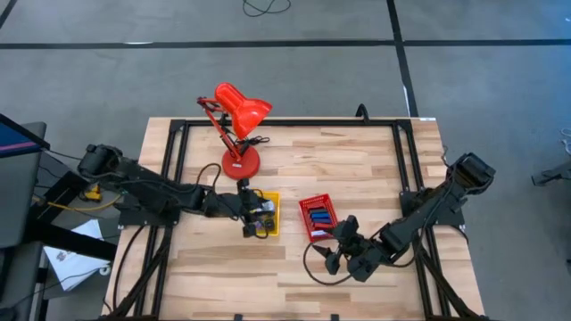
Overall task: Pick & Place Office items
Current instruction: Put the light blue charger adapter into the yellow bin
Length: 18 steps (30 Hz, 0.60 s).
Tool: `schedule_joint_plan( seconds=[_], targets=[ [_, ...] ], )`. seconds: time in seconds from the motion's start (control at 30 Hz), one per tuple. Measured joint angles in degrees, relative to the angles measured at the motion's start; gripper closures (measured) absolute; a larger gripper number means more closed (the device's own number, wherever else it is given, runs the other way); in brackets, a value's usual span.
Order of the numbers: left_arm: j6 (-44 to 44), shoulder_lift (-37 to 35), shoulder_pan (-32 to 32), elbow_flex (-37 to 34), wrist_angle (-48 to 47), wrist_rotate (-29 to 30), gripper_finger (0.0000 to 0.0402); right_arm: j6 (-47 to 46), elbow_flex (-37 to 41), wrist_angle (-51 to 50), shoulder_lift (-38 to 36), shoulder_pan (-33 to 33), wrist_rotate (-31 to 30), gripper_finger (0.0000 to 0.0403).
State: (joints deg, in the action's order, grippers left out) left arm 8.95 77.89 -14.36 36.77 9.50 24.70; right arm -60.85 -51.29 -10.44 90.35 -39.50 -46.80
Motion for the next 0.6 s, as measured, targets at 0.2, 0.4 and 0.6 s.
schedule_joint_plan(
  seconds=[0.2, 0.4, 0.6],
  targets=[
    [-1.8, 3.0, 1.9, -4.4, 10.6, -2.2, 0.0274, 1.3, 0.0, -1.1, 0.0, 1.5, 0.0, 0.0091],
    [-1.9, 5.6, 4.7, -6.8, 16.9, -2.1, 0.0272, 2.0, 0.0, -1.5, 0.0, 2.2, 0.2, 0.0091],
    [-2.4, 9.2, 5.8, -7.7, 21.0, -2.2, 0.0271, 2.9, 0.0, -1.4, 0.0, 2.6, 0.2, 0.0091]
  ],
)
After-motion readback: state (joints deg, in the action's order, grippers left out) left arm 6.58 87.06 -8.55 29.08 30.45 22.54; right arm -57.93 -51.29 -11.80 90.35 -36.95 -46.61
